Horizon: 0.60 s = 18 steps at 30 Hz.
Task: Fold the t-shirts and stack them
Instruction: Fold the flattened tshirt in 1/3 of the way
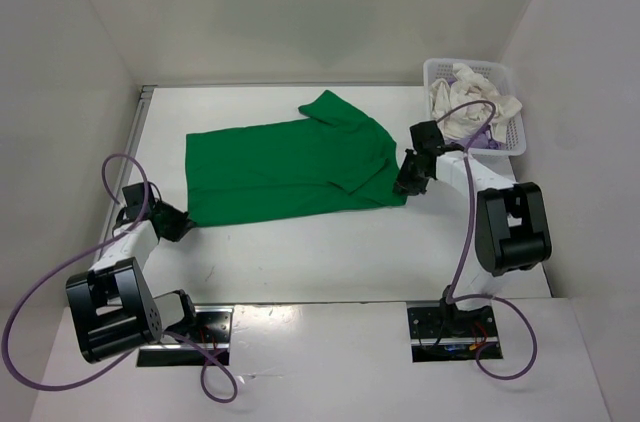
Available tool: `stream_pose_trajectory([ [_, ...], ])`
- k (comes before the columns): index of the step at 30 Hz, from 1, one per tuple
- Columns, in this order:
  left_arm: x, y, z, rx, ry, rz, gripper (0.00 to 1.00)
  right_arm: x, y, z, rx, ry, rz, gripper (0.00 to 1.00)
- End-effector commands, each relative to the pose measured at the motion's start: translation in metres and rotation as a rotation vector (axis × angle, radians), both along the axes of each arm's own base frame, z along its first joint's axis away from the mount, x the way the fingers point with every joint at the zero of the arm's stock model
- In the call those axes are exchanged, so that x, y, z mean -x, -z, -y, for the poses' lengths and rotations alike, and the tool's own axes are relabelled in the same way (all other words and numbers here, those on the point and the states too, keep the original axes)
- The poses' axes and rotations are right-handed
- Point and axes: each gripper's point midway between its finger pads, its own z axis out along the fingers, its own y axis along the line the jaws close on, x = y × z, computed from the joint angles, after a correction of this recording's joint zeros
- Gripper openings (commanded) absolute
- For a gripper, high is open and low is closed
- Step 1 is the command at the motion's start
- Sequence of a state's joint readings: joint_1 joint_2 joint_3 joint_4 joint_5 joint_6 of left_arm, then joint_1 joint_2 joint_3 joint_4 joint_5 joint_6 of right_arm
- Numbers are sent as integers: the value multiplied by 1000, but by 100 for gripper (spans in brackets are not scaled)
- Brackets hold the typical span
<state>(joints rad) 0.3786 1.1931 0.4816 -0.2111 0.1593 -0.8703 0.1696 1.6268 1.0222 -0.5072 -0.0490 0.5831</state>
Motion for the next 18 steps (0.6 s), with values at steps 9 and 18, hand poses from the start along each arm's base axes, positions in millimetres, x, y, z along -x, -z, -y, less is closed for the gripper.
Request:
stream_pose_trajectory([
  [9,-22,-11,-17,-47,-18,41,0,-52,-25,7,55,16,115,8],
  [18,-24,-1,-21,-51,-28,9,0,-59,-5,16,115,29,71,19],
])
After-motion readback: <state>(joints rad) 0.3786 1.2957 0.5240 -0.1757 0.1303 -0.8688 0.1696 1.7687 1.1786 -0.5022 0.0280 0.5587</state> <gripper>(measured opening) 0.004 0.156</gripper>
